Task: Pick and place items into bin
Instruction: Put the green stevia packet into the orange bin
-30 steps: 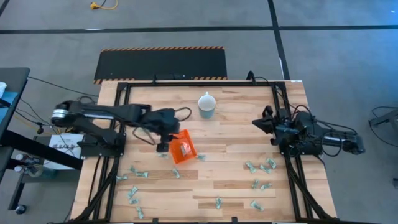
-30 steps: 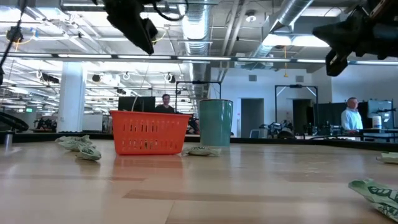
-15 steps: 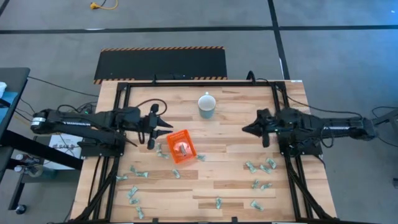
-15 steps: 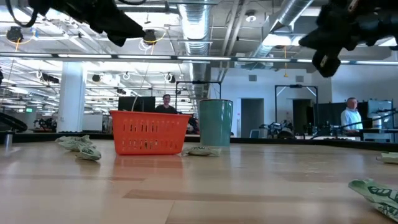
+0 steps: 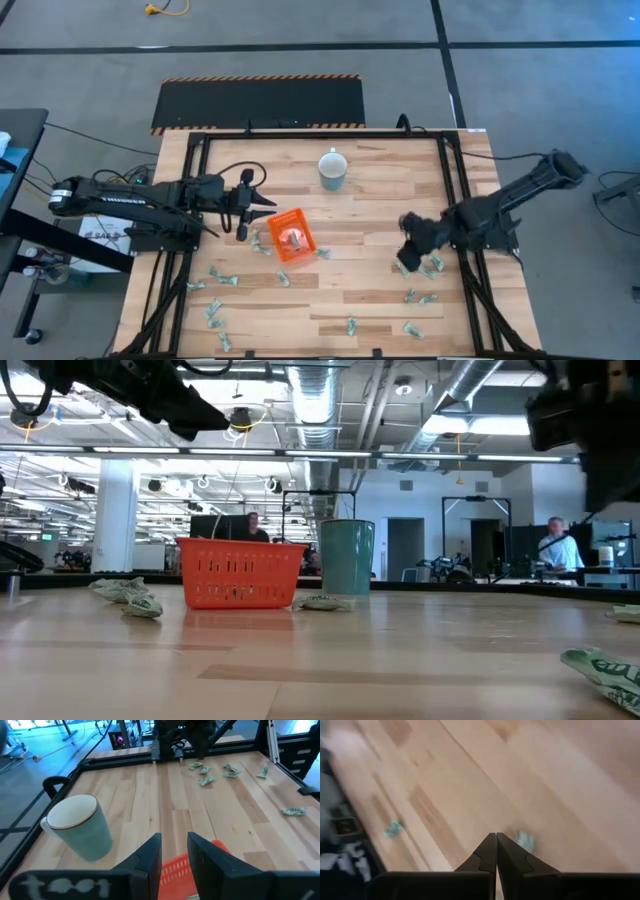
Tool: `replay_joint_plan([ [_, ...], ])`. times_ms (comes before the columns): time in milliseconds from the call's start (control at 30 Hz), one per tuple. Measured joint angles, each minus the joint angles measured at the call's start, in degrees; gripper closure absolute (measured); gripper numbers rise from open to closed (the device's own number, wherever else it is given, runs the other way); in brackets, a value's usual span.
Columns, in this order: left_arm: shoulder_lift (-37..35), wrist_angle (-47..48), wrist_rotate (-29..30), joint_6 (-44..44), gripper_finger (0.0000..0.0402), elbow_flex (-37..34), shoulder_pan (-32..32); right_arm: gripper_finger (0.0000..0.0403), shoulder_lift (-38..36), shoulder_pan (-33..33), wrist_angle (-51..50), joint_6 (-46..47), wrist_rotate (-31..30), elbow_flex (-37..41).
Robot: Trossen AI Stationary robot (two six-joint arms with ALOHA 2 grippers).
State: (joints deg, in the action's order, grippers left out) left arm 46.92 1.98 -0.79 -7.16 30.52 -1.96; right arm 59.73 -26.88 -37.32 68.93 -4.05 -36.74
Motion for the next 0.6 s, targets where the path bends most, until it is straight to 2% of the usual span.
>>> replay_joint_plan([
  [167, 0.02, 0.02, 0.0, -0.61, 0.0319, 0.0, 0.0, 0.0403, 9.7, -9.73, -8.25, 12.23, -2.96, -7.18],
  [300, 0.02, 0.0, 0.11, -0.61, 0.0319, 0.0, 0.0, 0.0403, 16.73, -13.89, -14.19, 16.98, -2.49, -11.11],
  [467, 0.02, 0.72, 2.21, -0.64, 0.0319, 0.0, -0.01, 0.0403, 22.07, -13.97, -16.54, 18.03, 0.89, -12.72],
  [600, 0.02, 2.18, 3.0, -0.65, 0.0319, 0.0, -0.02, 0.0403, 23.29, -12.38, -16.51, 16.69, 2.55, -13.02],
])
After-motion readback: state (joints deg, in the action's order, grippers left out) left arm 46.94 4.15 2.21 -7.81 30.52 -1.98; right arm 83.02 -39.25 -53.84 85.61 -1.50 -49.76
